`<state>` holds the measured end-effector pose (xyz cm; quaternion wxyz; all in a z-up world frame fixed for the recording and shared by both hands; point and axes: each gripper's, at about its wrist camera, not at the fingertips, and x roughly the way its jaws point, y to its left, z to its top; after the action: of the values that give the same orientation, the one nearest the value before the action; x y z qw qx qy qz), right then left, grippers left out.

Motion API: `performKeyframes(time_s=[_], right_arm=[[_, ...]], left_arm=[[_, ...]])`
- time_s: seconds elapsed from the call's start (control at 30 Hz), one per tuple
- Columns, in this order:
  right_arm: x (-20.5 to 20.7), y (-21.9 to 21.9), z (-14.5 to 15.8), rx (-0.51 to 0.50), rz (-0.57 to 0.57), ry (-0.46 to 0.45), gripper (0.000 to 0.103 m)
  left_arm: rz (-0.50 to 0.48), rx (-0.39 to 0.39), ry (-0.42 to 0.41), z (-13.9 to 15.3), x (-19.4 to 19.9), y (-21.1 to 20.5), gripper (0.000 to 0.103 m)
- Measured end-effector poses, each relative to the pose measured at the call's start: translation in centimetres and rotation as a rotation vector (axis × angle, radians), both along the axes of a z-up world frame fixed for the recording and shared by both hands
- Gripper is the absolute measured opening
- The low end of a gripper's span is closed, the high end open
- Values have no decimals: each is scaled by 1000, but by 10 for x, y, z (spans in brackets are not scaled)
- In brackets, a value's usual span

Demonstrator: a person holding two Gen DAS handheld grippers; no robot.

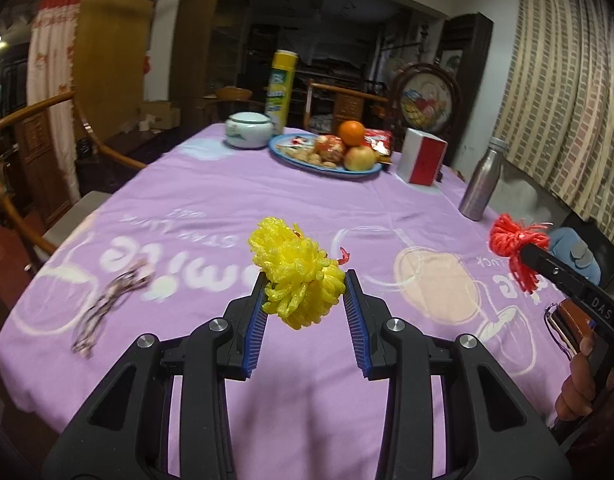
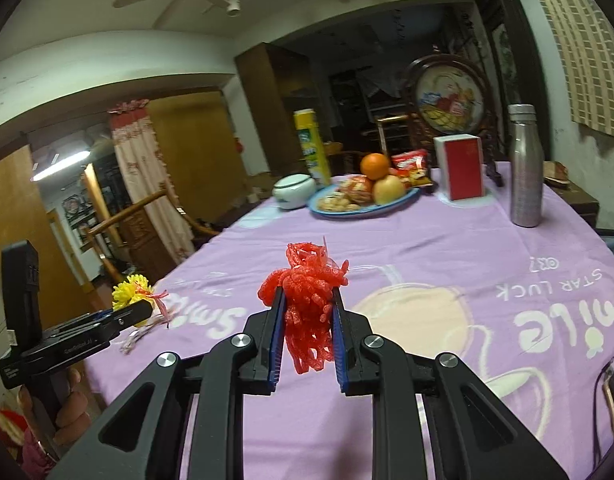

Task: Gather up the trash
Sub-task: 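Carry both tufts to the red basket and open the left tool over it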

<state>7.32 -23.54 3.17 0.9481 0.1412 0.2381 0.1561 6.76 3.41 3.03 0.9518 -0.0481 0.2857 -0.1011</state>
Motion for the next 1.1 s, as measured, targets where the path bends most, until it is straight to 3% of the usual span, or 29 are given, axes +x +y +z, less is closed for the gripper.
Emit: performKeyframes(time_s=[0.5, 0.73, 0.93, 0.97, 1.03, 1.07, 1.1], right_arm=[[-54, 109, 11, -20, 267, -23, 21], [-71, 167, 15, -64, 397, -12, 21], [-80, 213, 12, -105, 497, 17, 21], [-81, 218, 11, -114, 509, 20, 21], [-83, 228, 7, -129, 531, 30, 21], [-86, 234, 5, -135, 545, 39, 21], [-87, 240, 4, -140, 558, 46, 21]], left_arm=[[314, 19, 43, -31, -124, 142, 38], [437, 20, 210, -81, -166, 208, 38], [454, -26, 328, -119, -169, 233, 40], [447, -31, 337, -122, -167, 234, 43], [465, -21, 338, -124, -168, 235, 62], [483, -18, 331, -123, -170, 237, 78], [507, -18, 318, -121, -173, 240, 85]])
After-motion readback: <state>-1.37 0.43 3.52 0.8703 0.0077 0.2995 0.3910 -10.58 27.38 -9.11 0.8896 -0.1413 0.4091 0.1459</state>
